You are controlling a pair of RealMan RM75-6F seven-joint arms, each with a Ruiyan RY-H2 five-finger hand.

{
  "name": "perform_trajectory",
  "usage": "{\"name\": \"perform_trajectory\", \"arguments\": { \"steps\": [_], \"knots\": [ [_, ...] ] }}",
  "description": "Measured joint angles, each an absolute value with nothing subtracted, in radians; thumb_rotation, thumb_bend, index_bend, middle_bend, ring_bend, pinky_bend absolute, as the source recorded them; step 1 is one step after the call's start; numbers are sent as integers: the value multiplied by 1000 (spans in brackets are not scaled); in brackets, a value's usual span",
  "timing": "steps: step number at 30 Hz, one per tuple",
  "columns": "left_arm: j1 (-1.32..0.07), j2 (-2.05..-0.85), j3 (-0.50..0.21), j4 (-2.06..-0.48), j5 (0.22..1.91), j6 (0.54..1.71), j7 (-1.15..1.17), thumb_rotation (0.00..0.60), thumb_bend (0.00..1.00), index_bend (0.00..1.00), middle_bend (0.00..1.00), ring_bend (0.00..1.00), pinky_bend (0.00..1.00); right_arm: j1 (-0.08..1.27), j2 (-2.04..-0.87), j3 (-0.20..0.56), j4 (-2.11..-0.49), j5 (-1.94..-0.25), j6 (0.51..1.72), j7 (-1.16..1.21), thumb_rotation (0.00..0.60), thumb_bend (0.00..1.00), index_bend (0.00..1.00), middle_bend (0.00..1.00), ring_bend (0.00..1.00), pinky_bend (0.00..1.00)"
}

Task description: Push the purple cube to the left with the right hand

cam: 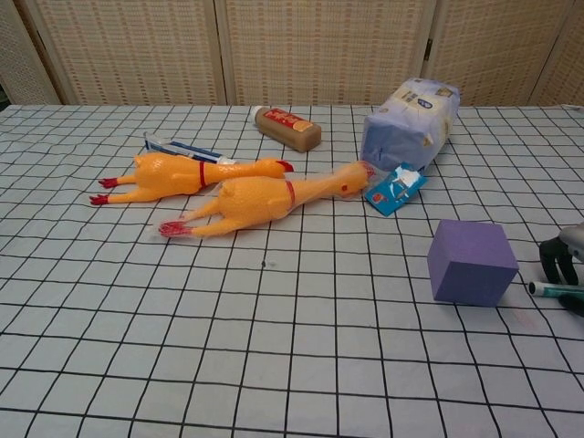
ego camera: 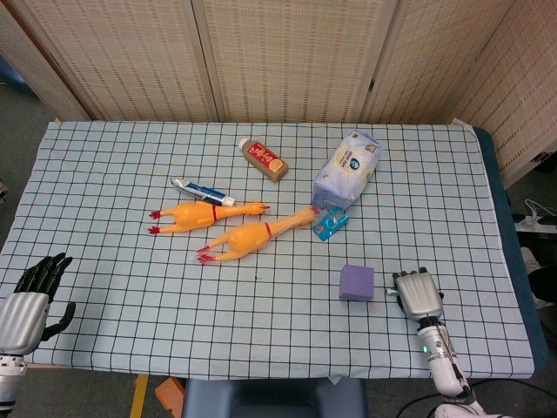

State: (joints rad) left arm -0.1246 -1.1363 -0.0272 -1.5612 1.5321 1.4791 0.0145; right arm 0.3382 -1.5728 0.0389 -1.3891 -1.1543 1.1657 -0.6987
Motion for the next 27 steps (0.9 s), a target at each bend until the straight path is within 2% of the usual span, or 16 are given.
{"name": "perform_trajectory", "arguments": {
  "steps": [3, 17, 27],
  "knots": [
    [-124, -1134, -27, -1565, 1533, 1480, 11, 600, 444, 0, 0, 0, 110, 339, -1572, 39, -1387, -1162, 1167, -684, 600, 403, 1000, 882, 663, 465],
    [-113, -1118, -21, -1568, 1558, 1504, -28, 600, 444, 0, 0, 0, 110, 343, -1461, 64, -1548, -1193, 1204, -653, 600, 411, 1000, 888, 667, 467],
    [-114, -1116, -22, -1566, 1561, 1503, -39, 600, 443, 0, 0, 0, 110, 394, -1513, 78, -1541, -1159, 1156, -706, 600, 411, 1000, 888, 667, 467]
  ]
}}
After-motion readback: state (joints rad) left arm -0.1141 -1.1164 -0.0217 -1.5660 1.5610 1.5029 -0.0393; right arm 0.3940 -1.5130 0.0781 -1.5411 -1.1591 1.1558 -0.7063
